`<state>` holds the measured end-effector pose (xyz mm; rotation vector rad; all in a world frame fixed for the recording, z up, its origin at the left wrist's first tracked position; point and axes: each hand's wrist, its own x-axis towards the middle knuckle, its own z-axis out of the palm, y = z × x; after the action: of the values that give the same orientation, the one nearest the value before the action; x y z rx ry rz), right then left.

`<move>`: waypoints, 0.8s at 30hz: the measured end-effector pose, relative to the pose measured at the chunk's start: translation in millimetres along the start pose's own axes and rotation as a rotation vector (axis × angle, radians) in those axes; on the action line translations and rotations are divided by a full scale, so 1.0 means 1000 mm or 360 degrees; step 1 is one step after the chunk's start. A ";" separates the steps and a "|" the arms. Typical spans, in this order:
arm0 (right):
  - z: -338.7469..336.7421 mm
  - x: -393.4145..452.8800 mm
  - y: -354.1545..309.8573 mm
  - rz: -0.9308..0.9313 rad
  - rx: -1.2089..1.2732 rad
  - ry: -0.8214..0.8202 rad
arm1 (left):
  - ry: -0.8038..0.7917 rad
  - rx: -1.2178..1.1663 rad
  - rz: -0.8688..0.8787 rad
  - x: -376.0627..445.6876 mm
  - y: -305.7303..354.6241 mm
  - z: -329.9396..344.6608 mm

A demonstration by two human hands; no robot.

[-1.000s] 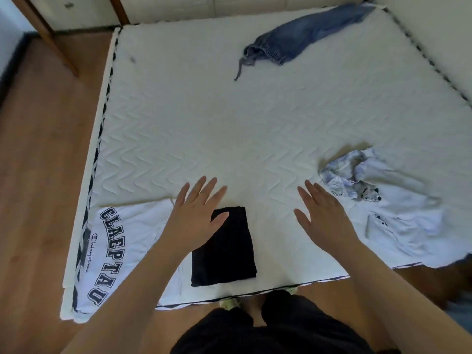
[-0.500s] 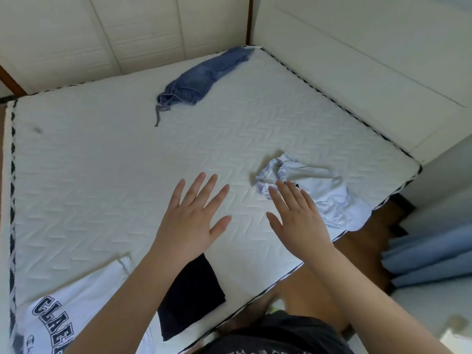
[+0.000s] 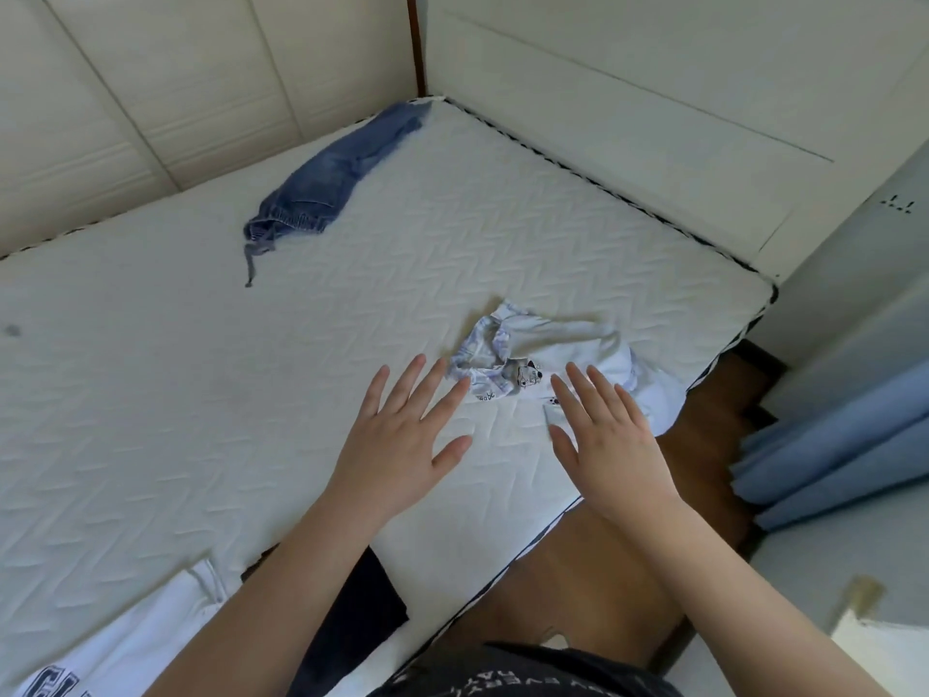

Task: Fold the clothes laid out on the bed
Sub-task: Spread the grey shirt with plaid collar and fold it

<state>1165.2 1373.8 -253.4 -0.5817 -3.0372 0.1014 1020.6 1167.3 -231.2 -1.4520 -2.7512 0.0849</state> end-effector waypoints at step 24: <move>0.044 0.146 0.051 -0.0259 -0.0042 -0.0323 | -0.0113 -0.0205 -0.0168 0.128 -0.029 0.091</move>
<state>1045.6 1472.7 -295.9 -0.3424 -3.2727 0.1207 920.1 1253.6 -319.8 -1.3528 -2.9349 -0.0451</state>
